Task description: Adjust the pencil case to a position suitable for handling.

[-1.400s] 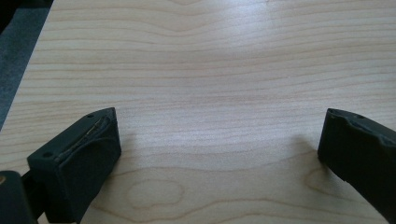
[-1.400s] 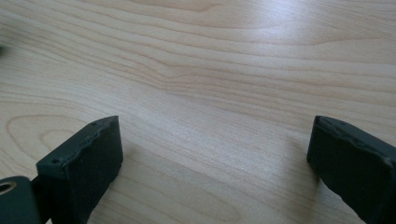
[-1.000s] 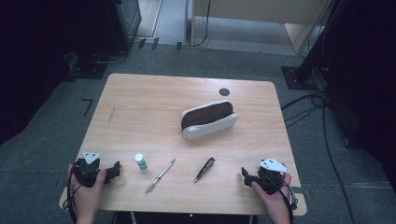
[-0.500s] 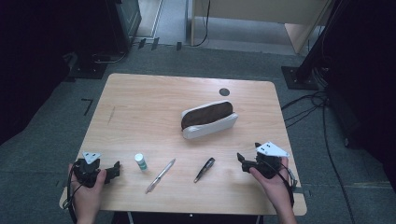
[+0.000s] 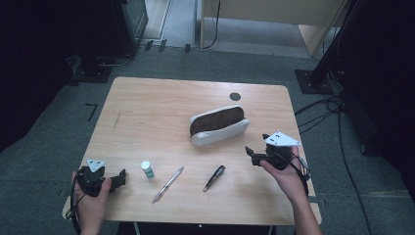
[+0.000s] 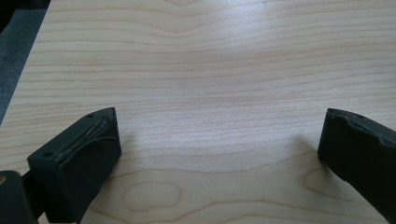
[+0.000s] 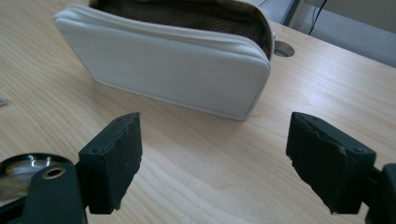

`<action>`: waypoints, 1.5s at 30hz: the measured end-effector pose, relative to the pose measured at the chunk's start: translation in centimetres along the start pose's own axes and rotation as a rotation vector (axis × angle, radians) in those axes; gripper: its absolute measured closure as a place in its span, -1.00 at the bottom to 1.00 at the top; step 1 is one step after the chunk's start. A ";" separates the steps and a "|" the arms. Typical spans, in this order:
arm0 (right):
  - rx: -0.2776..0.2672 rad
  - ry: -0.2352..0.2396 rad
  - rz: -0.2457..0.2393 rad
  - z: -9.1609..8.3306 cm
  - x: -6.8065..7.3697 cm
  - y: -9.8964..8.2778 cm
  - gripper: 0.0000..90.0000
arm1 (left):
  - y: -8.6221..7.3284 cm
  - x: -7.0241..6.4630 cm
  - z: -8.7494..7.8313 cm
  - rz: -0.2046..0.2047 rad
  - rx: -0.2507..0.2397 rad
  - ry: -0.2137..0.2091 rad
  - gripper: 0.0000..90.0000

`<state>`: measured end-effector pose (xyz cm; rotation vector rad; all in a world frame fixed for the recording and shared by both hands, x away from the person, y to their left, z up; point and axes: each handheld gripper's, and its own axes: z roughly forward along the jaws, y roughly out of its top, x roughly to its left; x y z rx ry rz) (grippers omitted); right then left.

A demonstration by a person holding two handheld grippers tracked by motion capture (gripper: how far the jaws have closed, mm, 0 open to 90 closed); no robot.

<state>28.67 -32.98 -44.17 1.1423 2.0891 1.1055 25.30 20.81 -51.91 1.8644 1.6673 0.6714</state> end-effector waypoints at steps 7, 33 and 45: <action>-0.012 0.026 0.007 1.4 -0.8 0.6 -0.59 | 0.0 0.0 0.0 0.000 0.000 0.000 -1.00; -0.036 0.107 -0.087 6.3 -2.9 1.7 -0.71 | 0.0 0.0 0.0 0.006 -0.001 -0.003 -1.00; -0.025 0.170 -0.137 8.2 -4.1 2.4 -0.72 | 0.0 0.0 0.0 0.009 -0.001 -0.005 -1.00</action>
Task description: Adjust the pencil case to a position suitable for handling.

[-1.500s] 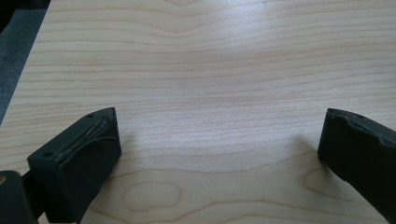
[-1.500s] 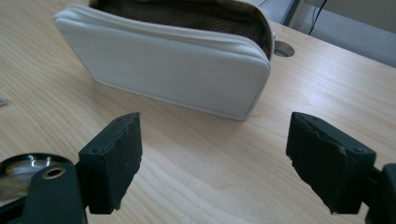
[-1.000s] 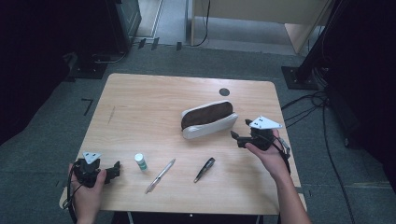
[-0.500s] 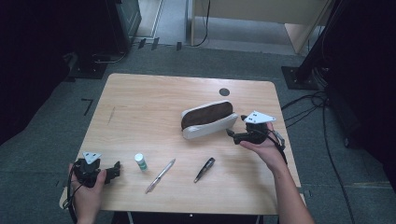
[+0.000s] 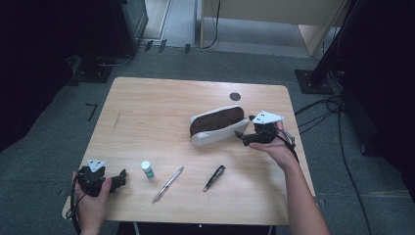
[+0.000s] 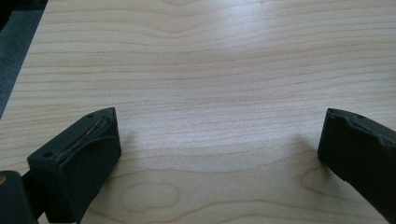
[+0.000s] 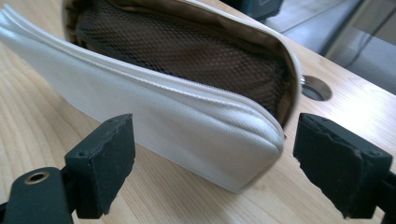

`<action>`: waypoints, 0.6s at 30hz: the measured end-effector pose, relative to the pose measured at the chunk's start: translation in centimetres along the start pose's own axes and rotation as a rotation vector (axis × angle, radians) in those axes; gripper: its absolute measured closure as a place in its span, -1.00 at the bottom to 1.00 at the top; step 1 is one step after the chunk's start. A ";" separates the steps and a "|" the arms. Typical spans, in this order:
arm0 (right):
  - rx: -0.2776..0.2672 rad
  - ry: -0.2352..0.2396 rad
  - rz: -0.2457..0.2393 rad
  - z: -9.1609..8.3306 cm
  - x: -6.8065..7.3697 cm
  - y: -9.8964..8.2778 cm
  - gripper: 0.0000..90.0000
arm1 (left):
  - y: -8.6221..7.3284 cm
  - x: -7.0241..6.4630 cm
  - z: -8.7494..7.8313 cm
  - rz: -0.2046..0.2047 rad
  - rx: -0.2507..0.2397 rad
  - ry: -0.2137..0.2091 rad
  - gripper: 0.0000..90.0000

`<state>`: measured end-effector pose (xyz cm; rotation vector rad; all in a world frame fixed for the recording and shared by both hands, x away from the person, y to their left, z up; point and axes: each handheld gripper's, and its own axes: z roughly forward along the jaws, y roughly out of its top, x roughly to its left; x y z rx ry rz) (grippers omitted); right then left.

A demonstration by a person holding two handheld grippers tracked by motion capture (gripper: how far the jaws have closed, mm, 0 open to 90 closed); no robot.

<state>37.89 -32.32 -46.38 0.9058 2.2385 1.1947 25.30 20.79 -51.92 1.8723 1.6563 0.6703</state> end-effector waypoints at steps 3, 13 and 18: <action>0.009 0.029 -0.029 0.4 -0.2 0.1 -0.74 | 0.0 0.0 0.0 0.000 0.000 0.000 -1.00; 0.031 0.073 -0.045 1.6 -1.3 0.1 -0.74 | 0.0 0.0 0.0 0.002 0.001 -0.002 -1.00; 0.031 0.074 -0.039 2.0 -1.4 -0.1 -0.71 | 0.0 0.0 0.0 0.004 0.002 -0.003 -1.00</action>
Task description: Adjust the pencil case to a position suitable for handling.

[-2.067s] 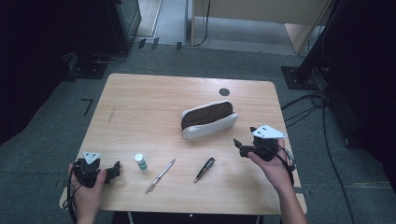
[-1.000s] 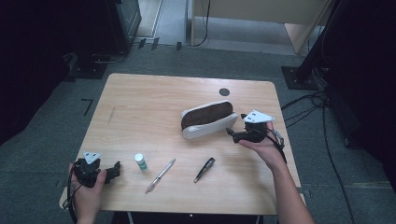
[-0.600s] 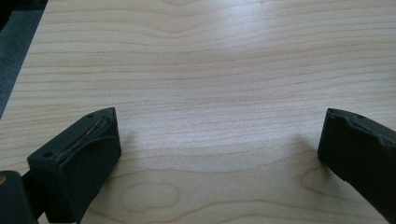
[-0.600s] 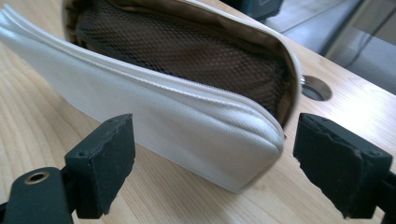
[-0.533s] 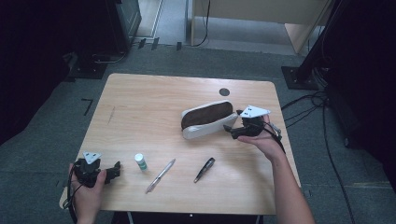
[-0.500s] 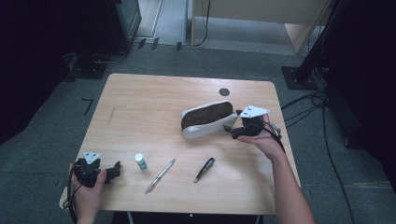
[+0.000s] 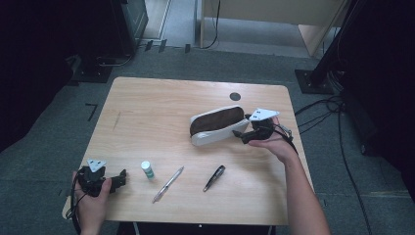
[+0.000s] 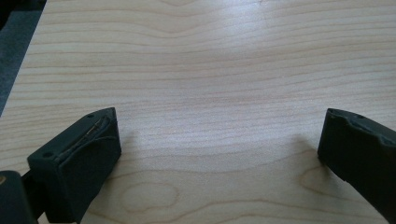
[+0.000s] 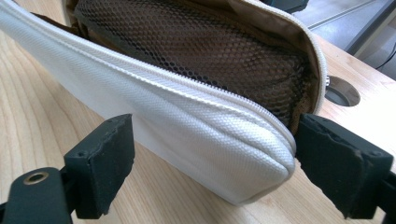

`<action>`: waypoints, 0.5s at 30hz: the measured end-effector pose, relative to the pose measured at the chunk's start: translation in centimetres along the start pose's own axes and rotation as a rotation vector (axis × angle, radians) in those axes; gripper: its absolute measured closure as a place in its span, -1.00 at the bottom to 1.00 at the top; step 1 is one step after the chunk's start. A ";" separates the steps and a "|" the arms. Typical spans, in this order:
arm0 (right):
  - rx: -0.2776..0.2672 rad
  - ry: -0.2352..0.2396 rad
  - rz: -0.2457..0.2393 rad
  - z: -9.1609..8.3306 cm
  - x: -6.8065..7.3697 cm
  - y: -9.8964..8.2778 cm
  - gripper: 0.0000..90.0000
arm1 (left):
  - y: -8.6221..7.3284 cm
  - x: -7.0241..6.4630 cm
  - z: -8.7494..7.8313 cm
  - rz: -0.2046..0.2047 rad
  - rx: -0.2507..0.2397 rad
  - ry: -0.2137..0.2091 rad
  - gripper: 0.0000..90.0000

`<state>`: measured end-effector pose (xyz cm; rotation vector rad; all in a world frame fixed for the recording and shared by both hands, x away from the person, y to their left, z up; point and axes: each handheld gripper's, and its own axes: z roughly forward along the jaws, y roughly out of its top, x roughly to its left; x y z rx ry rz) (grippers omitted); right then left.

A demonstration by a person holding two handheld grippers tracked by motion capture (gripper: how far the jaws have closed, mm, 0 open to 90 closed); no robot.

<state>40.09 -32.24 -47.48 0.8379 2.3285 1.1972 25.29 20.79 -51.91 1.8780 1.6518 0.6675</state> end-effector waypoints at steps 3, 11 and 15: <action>0.000 0.002 -0.015 0.2 0.1 0.0 -0.71 | 0.0 0.0 0.0 0.000 0.000 0.000 -1.00; 0.012 0.032 -0.074 0.0 0.2 0.0 -0.04 | 0.0 0.0 0.0 0.000 0.000 0.000 -1.00; 0.003 0.098 -0.073 -0.6 0.3 0.0 0.49 | 0.0 0.0 0.0 0.000 0.000 0.000 -1.00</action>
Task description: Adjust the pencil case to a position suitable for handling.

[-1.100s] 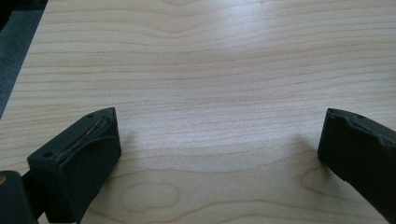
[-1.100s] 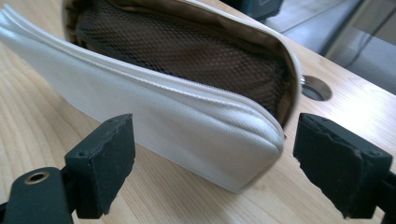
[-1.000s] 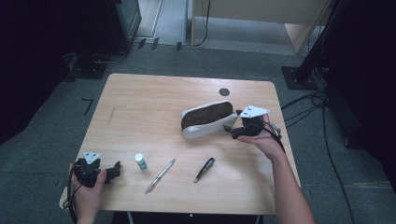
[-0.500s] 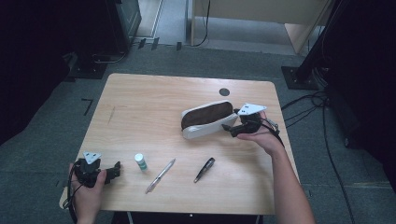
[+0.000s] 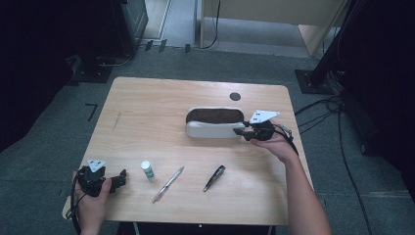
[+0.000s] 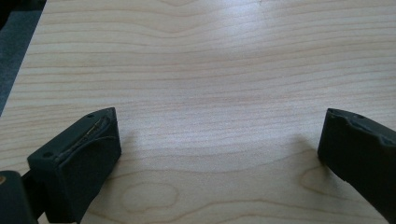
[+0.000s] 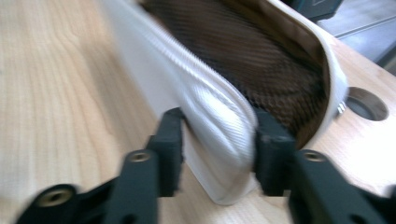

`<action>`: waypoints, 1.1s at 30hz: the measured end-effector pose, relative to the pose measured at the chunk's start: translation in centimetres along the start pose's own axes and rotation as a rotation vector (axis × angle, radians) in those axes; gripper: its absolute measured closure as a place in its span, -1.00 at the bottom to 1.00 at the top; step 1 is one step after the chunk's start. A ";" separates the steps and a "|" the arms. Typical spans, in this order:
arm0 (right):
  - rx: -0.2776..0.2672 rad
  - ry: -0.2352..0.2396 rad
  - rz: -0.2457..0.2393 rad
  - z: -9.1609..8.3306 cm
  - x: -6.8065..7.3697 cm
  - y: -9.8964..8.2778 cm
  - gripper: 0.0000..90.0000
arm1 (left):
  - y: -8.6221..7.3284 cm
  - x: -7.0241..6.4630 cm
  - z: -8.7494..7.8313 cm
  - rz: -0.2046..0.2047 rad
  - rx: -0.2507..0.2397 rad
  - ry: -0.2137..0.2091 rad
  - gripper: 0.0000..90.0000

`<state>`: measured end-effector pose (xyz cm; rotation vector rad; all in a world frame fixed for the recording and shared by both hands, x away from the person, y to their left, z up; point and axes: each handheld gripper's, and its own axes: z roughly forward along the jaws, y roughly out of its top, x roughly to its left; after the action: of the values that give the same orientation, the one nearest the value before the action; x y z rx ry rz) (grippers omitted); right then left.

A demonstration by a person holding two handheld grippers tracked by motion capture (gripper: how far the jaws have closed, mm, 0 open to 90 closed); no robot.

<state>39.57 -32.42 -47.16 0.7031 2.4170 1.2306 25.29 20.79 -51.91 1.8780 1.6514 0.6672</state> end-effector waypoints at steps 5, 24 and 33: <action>0.006 -0.018 0.006 0.0 1.1 0.8 0.85 | 0.0 0.0 0.0 0.000 -0.001 0.000 -1.00; -0.087 -0.088 -0.037 1.6 8.6 5.8 0.87 | 0.0 0.0 0.0 0.001 -0.001 -0.001 -1.00; -0.058 -0.099 -0.058 3.2 12.4 7.8 0.87 | 0.0 0.0 0.0 0.003 -0.001 -0.003 -1.00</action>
<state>33.13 -19.45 -43.48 0.6562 2.2961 1.2080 25.28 20.75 -51.91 1.8806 1.6461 0.6660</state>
